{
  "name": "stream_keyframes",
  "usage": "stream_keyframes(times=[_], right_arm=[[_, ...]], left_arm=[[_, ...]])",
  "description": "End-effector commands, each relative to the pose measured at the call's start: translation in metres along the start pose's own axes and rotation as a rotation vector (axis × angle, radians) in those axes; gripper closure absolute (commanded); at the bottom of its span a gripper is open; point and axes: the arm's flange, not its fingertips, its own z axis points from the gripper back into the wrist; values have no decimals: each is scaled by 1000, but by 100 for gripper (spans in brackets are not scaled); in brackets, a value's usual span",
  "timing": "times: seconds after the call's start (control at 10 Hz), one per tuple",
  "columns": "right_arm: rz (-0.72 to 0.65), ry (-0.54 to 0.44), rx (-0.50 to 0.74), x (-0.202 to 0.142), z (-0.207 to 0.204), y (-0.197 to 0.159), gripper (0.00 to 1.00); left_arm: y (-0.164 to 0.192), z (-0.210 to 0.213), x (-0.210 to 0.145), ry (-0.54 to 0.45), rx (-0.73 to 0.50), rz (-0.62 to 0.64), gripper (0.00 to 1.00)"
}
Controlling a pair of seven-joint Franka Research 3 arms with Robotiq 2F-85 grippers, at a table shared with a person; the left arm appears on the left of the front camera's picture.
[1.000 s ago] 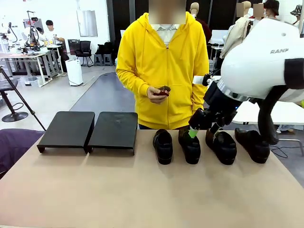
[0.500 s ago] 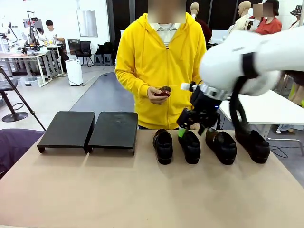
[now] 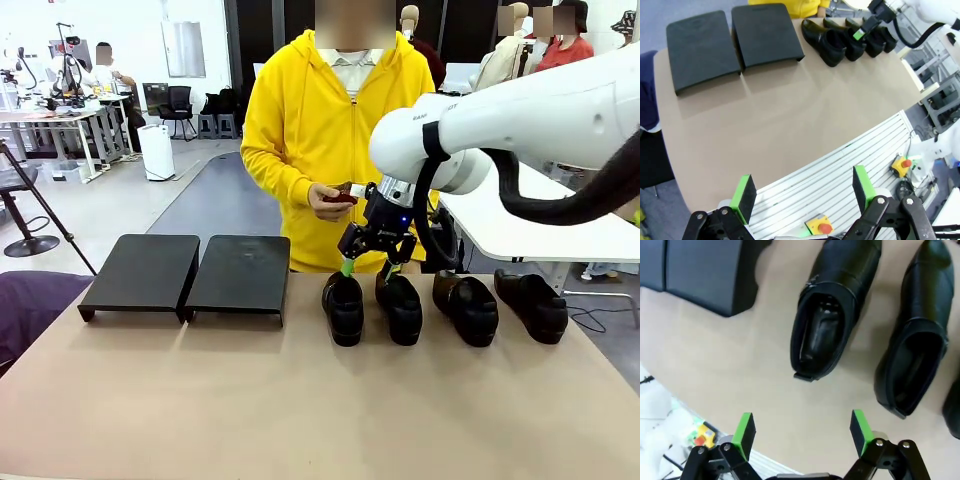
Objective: Organize the shoes by placing them on the stand.
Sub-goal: Pick up one Shoe and place it in the middle of the table.
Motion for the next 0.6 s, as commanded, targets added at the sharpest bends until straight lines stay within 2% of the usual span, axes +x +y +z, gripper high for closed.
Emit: stream_keyframes(times=[0.0, 0.4, 0.5], right_arm=[[-60, 16, -47, 14, -10, 3, 0], [-160, 16, -96, 24, -52, -13, 0], [-183, -20, -117, 25, -59, -17, 0]], left_arm=[[0, 2, -1, -3, -18, -8, 0], [0, 2, -1, -3, -18, -8, 0], [0, 2, -1, -3, -18, -8, 0]])
